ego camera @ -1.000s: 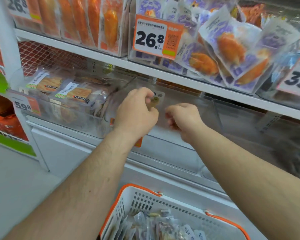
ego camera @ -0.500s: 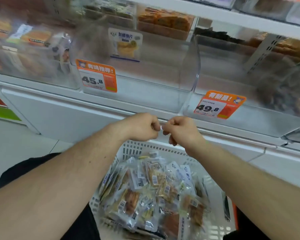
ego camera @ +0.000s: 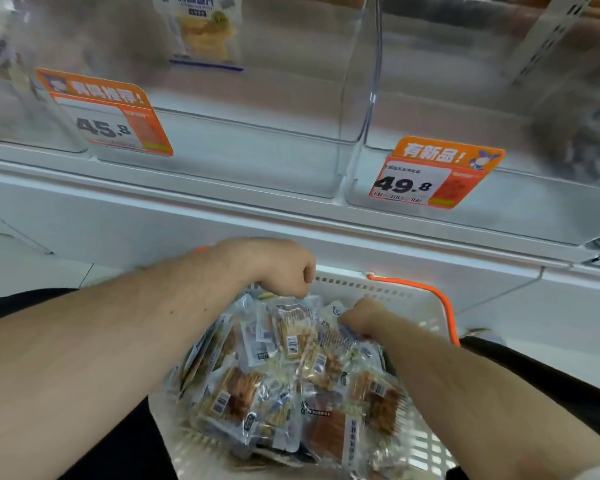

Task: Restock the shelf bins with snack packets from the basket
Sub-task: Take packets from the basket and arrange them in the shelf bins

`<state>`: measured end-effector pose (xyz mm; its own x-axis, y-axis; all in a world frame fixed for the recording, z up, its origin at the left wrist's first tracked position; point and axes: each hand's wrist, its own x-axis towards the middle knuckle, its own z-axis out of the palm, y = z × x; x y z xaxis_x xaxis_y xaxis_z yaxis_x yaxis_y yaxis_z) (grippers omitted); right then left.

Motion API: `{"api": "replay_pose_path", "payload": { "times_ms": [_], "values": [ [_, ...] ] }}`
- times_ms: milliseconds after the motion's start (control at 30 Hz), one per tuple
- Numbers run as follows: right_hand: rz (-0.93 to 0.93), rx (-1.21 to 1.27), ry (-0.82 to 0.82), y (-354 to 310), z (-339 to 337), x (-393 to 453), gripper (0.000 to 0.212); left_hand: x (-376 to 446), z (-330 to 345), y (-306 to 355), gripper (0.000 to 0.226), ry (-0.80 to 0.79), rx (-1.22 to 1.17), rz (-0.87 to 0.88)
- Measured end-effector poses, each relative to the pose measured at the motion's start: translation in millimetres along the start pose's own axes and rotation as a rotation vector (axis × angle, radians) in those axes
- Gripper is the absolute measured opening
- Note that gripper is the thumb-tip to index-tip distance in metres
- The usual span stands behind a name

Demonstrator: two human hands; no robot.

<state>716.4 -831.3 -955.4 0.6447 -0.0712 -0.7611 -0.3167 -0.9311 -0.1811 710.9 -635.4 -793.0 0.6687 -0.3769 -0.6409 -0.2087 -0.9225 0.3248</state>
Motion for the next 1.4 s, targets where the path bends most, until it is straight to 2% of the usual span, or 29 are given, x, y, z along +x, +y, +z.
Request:
{"api": "replay_pose_path", "payload": {
  "times_ms": [100,233,333,467,600,733,800,933,1033,1167,1233,1333,1400],
  "values": [
    [0.004,0.038,0.028,1,6,4,0.013,4,0,0,0.032,-0.001,0.002,-0.013],
    [-0.063,-0.154,0.049,-1,-6,-9,0.015,-7,-1,-1,0.036,0.015,-0.010,-0.007],
    [-0.137,-0.243,0.156,-3,-25,-32,0.021,-18,0,-8,0.033,0.033,-0.024,0.009],
    [-0.197,-0.292,0.289,-18,-56,-70,0.015,-37,0,-18,0.033,0.073,-0.065,0.022],
    [-0.314,-0.324,0.382,-47,-81,-118,0.019,-52,-4,-24,0.049,0.186,-0.154,0.046],
    [-0.448,-0.263,0.418,-86,-101,-169,0.032,-68,-12,-35,0.073,0.296,-0.309,0.061],
    [-0.505,-0.206,0.402,-106,-107,-192,0.035,-77,-16,-42,0.067,0.328,-0.409,0.093],
    [-0.628,-0.049,0.375,-139,-110,-221,0.020,-91,-20,-56,0.022,0.407,-0.694,0.181],
    [-0.692,0.118,0.400,-153,-106,-227,0.007,-98,-28,-68,0.014,0.496,-0.792,0.155],
    [-0.737,0.375,0.714,-155,-111,-224,0.009,-110,-44,-90,0.008,0.657,-0.937,0.155],
    [-0.720,0.513,0.774,-154,-114,-223,0.019,-113,-50,-97,0.010,0.725,-1.060,0.170],
    [-0.645,0.751,0.630,-157,-115,-222,0.036,-115,-55,-99,0.013,0.814,-1.169,0.212],
    [-0.624,0.845,0.519,-162,-115,-221,0.036,-116,-58,-97,0.017,0.836,-1.221,0.259]
  ]
}}
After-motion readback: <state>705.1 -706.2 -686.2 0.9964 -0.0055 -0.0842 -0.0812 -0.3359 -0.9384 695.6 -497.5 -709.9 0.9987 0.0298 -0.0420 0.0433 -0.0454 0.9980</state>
